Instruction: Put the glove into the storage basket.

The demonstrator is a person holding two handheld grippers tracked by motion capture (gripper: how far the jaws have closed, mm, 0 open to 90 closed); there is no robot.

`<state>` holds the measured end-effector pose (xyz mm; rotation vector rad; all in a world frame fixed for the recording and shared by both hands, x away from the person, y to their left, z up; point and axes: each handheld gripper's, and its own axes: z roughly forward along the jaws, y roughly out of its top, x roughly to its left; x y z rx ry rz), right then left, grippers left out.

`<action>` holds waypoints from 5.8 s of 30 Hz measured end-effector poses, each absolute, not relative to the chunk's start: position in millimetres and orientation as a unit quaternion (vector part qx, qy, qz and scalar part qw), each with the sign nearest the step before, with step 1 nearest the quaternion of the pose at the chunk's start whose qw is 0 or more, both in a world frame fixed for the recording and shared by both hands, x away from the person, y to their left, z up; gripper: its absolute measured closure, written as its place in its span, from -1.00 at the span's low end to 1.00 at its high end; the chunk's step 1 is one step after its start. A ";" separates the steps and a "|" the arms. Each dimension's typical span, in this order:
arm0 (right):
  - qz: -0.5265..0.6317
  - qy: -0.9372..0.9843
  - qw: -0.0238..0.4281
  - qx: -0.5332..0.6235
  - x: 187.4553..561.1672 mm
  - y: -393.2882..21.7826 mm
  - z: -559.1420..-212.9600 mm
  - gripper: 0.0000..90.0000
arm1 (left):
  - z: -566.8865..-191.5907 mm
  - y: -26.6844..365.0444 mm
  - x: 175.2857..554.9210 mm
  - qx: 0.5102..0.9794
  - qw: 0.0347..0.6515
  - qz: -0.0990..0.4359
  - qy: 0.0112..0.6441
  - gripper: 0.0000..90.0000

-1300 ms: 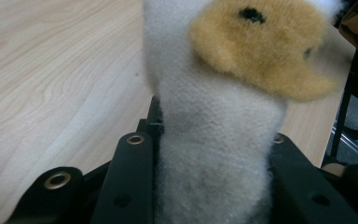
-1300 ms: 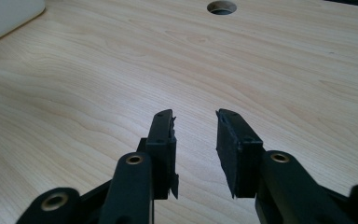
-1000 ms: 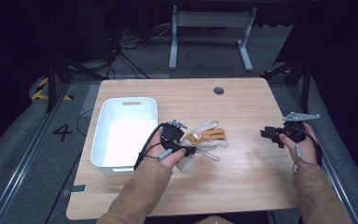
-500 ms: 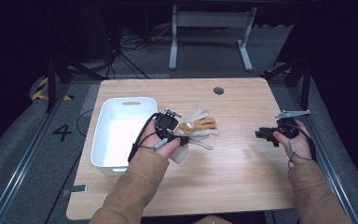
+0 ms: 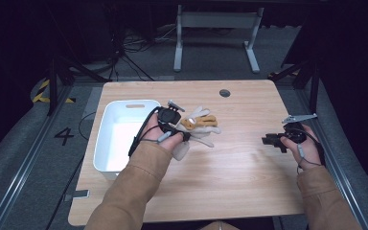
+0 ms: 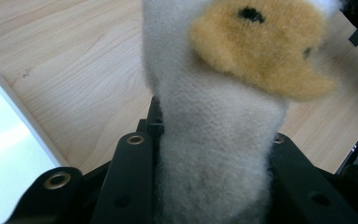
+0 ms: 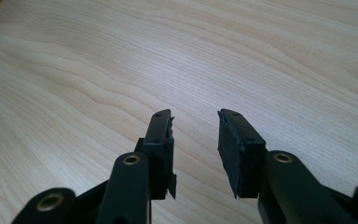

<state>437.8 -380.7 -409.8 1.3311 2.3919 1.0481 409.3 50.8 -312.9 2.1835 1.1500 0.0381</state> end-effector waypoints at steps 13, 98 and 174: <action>0.337 0.815 0.094 0.462 450.3 -375.0 -409.5 0.46 | -301.4 67.2 409.1 0.804 0.317 0.033 0.502 0.54; 0.315 0.810 0.082 0.488 442.9 -397.6 -425.8 0.42 | -345.5 164.8 440.1 0.602 0.251 0.046 0.756 0.54; 0.324 0.811 0.085 0.480 448.2 -390.6 -427.8 0.31 | -356.3 149.4 430.3 0.673 0.294 0.147 0.663 -0.54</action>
